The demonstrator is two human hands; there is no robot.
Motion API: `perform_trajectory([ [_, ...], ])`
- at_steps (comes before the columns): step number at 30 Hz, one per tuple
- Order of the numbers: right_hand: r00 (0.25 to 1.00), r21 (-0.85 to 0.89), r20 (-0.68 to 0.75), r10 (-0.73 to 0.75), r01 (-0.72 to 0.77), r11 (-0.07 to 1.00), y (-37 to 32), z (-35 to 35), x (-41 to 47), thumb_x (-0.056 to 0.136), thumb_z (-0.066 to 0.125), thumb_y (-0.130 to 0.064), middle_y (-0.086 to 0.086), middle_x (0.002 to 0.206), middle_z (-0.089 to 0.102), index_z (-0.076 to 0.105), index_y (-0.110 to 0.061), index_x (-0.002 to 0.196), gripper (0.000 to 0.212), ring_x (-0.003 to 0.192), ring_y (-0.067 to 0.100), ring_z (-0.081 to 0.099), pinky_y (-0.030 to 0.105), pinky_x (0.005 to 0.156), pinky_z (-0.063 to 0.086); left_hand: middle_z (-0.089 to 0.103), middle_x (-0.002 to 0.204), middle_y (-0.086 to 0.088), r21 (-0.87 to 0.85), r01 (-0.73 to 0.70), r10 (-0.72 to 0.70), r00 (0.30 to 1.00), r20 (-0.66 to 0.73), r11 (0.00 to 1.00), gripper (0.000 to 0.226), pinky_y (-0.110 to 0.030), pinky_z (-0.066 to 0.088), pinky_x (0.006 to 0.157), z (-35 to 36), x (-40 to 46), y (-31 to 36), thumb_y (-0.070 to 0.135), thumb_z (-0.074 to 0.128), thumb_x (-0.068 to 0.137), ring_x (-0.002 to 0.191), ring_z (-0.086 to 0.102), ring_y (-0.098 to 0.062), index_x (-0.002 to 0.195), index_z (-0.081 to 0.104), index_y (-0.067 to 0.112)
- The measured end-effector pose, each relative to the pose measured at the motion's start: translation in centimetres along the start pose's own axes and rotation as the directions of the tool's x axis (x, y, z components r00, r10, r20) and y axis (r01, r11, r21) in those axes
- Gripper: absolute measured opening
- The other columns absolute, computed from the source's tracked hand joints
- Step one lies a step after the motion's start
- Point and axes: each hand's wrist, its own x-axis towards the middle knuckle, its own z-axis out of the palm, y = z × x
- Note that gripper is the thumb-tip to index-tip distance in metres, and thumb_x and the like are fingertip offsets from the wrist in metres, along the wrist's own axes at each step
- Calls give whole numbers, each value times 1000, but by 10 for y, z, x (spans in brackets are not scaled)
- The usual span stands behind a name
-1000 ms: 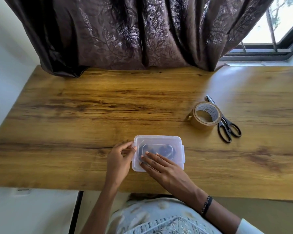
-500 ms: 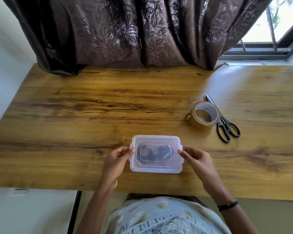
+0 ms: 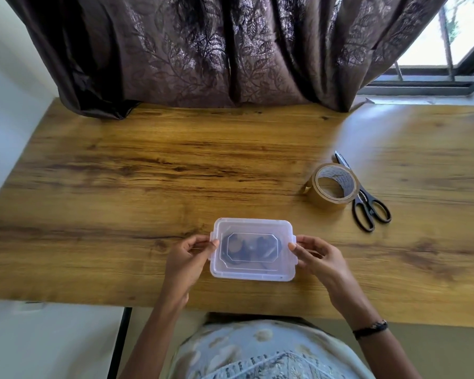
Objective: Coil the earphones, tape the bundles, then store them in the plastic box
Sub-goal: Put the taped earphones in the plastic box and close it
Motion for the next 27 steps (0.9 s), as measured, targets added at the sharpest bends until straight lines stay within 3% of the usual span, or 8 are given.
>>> perform_trajectory([
  [5, 998, 48, 68, 8, -11, 999, 6, -7, 1, 80, 72, -30, 6, 113, 71, 64, -16, 117, 40, 102, 15, 66, 25, 86, 55, 49, 133, 8, 316, -383, 406, 914, -9, 868, 57, -25, 35, 99, 16, -13, -4, 44, 68, 83, 123, 44, -9, 133, 48, 26],
  [7, 993, 75, 117, -2, -7, 997, 7, -11, 0, 93, 59, -23, 8, 122, 67, 61, -16, 122, 30, 107, 15, 64, 32, 98, 49, 32, 149, 11, 478, -568, 563, 809, 171, 670, 69, -27, 18, 112, 29, -17, 0, 60, 57, 81, 139, 23, -9, 141, 39, 33],
  [9, 980, 40, 196, -42, 35, 999, 6, -12, 0, 102, 43, -10, 3, 129, 63, 56, -16, 129, 31, 116, 14, 60, 32, 103, 46, 11, 158, 12, 584, -684, 602, 705, 374, 438, 79, -27, -6, 117, 44, -19, 2, 71, 48, 77, 147, 1, -13, 146, 27, 39],
  [11, 967, -22, 246, -69, 77, 997, 3, -11, 2, 101, 37, 1, -2, 130, 62, 52, -15, 132, 39, 111, 6, 61, 23, 92, 50, -3, 160, 12, 600, -726, 547, 669, 503, 336, 83, -30, -14, 115, 56, -19, 3, 74, 44, 75, 147, -14, -17, 147, 15, 44],
  [14, 959, -105, 273, -76, 109, 988, -1, -7, 6, 99, 39, 5, -5, 119, 66, 55, -21, 125, 40, 99, -1, 64, 15, 79, 50, -15, 158, 14, 633, -715, 466, 687, 557, 297, 85, -37, -15, 114, 64, -13, -1, 77, 38, 73, 144, -24, -19, 145, 4, 49],
  [19, 964, -181, 247, -97, 144, 973, -1, -11, 14, 98, 48, -3, 3, 114, 66, 63, -25, 114, 31, 100, 12, 64, 24, 79, 52, -17, 156, 15, 659, -696, 427, 708, 563, 286, 87, -42, -17, 113, 64, -7, -7, 83, 30, 70, 142, -28, -17, 145, 8, 47],
  [22, 982, -52, 184, -31, 41, 998, -4, -13, 14, 97, 53, -8, 6, 102, 71, 65, -14, 116, 23, 86, 12, 67, 20, 70, 53, -18, 156, 17, 649, -701, 430, 705, 564, 296, 86, -42, -18, 113, 64, -6, -7, 83, 31, 70, 142, -28, -16, 145, 9, 47],
  [27, 984, 91, 176, -34, 18, 996, -9, -18, 3, 93, 59, -7, 13, 108, 72, 66, -4, 113, 22, 93, 16, 69, 21, 73, 57, -19, 155, 17, 654, -697, 427, 708, 562, 294, 86, -44, -19, 113, 65, -5, -8, 83, 32, 69, 142, -28, -17, 144, 8, 49],
])
